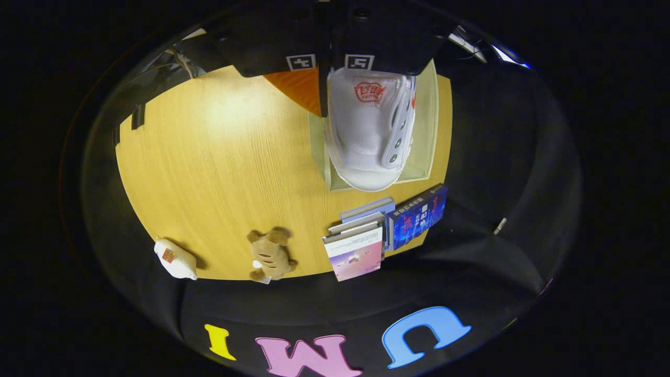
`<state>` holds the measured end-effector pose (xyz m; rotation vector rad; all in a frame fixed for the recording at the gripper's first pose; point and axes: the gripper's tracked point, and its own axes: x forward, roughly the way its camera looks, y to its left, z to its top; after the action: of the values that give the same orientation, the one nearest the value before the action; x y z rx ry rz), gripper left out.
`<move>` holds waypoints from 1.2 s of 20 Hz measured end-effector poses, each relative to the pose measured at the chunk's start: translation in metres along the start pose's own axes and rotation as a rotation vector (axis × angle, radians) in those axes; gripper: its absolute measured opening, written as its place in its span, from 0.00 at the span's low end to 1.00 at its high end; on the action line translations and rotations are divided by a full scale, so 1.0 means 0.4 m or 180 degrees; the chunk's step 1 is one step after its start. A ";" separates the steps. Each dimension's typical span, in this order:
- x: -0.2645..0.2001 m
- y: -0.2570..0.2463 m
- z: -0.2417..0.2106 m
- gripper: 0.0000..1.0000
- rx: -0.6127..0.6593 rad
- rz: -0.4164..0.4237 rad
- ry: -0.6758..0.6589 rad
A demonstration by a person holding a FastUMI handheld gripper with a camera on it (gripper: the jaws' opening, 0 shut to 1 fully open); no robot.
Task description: Open the storage box then place both shoes into the box .Put the left shoe in first, then the right shoe, with the right side of both shoes facing outward in a uniform manner.
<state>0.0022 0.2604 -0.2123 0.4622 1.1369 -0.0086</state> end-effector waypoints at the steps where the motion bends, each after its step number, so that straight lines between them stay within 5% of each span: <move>1: 0.018 0.005 -0.011 0.06 -0.0067 -0.0077 0.0001; 5: 0.078 0.011 -0.038 0.05 -0.0311 -0.0322 -0.0015; 8: 0.091 0.054 -0.040 0.13 -0.0332 -0.0160 -0.0050; 13: 0.058 0.081 -0.017 0.83 -0.0537 -0.0010 -0.0242; 16: 0.048 0.080 -0.017 0.92 -0.0590 0.0073 -0.0267; 24: -0.048 0.043 0.023 0.94 -0.0689 0.0530 -0.0552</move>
<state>0.0060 0.2686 -0.1865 0.3543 0.9147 0.2140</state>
